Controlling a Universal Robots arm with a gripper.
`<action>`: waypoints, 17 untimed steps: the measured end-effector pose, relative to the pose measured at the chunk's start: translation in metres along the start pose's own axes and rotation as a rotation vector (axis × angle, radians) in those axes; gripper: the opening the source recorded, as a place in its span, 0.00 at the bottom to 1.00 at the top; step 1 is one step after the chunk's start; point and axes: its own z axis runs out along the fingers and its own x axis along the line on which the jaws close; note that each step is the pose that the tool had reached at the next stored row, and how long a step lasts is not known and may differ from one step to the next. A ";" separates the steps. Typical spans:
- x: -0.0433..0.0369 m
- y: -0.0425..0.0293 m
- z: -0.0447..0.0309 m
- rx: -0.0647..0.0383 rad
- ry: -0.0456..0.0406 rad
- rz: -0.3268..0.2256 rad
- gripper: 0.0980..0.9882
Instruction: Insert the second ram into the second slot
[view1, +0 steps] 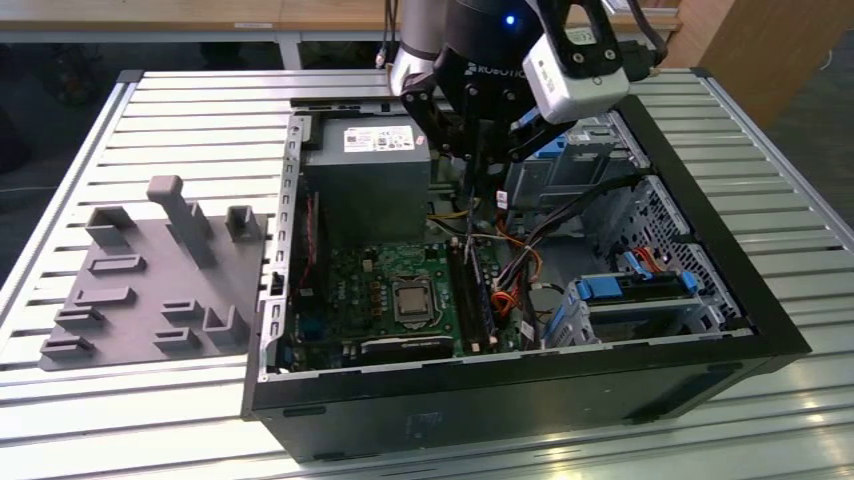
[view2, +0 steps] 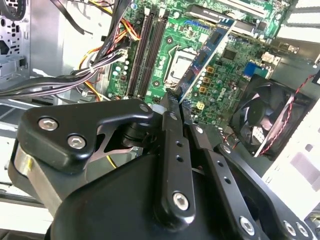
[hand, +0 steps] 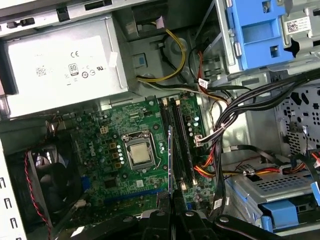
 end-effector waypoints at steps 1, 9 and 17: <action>0.0000 0.0000 0.0004 0.000 -0.0014 -0.012 0.04; 0.0000 0.0001 0.0017 -0.001 -0.0054 -0.053 0.04; 0.0000 0.0002 0.0030 -0.001 -0.0054 -0.054 0.04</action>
